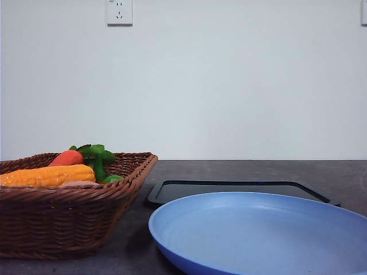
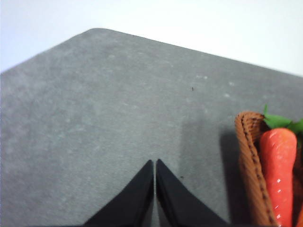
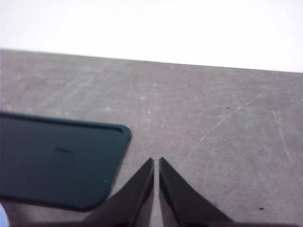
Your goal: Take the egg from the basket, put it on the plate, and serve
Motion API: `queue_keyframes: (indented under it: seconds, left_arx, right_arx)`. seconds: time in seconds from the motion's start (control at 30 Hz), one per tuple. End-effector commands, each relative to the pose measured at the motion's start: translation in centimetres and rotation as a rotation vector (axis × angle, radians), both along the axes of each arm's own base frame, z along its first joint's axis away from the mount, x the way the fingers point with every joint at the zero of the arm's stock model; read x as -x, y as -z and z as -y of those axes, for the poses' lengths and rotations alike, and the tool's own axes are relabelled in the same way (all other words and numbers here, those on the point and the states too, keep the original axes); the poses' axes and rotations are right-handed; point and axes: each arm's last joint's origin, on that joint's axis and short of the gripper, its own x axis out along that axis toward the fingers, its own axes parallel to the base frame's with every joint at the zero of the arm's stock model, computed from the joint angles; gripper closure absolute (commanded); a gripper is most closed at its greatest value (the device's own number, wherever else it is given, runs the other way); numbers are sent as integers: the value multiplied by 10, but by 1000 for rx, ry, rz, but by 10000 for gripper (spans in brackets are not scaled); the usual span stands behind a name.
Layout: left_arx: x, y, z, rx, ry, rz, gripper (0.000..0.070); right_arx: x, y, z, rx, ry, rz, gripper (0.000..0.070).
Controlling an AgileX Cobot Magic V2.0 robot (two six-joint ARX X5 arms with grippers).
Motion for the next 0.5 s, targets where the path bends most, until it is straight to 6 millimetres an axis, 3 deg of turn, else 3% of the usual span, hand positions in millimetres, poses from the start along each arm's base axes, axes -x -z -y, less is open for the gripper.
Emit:
queue_keyframes:
  seconds: [0.0,0.33,0.47]
  left_arx:
    - [-1,8,0,80,-17,-21,700]
    - [-1,6,2,161,34,-5,700]
    - [0,1,5,183,130,-1,700]
  right_arx:
    - [0,-1,0,-112,10,-1,700]
    - [0,-3,-1,-332,-15,-27,700]
    - [2,-9,-2,-362,-44,-54,700]
